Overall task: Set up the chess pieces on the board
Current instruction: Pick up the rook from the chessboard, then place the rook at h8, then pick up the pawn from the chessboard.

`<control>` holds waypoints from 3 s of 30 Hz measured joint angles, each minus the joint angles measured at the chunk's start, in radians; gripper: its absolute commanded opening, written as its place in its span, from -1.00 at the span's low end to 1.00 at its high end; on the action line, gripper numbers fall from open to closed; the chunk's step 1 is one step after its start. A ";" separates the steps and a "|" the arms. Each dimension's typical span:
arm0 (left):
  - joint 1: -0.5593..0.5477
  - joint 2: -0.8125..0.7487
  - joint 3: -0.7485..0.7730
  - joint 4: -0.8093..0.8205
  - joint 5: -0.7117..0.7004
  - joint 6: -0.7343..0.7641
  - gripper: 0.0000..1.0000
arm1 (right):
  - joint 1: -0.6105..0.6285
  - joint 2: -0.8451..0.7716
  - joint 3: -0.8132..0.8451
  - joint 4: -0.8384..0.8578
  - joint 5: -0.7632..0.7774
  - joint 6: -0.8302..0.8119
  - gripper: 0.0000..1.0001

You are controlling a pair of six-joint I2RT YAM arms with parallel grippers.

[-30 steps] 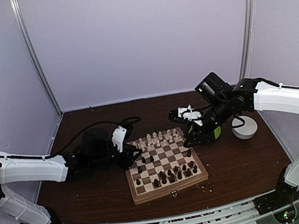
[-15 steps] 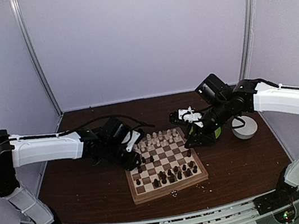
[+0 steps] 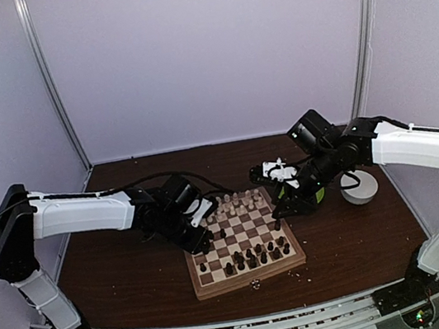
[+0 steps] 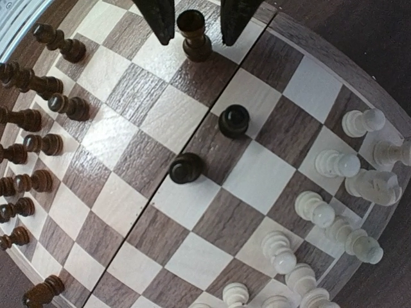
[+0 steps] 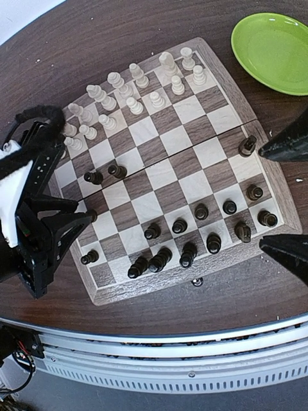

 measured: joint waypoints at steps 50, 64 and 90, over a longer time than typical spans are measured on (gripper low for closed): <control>-0.206 -0.077 -0.052 -0.135 -0.031 -0.037 -0.86 | -0.002 0.000 -0.002 0.000 0.000 -0.005 -0.24; -0.212 -0.098 0.021 -0.247 -0.086 -0.029 -0.35 | -0.005 0.000 -0.003 0.000 0.001 -0.007 -0.24; -0.014 0.093 0.208 -0.114 -0.171 -0.023 -0.27 | -0.028 -0.002 -0.005 0.000 0.004 -0.007 -0.24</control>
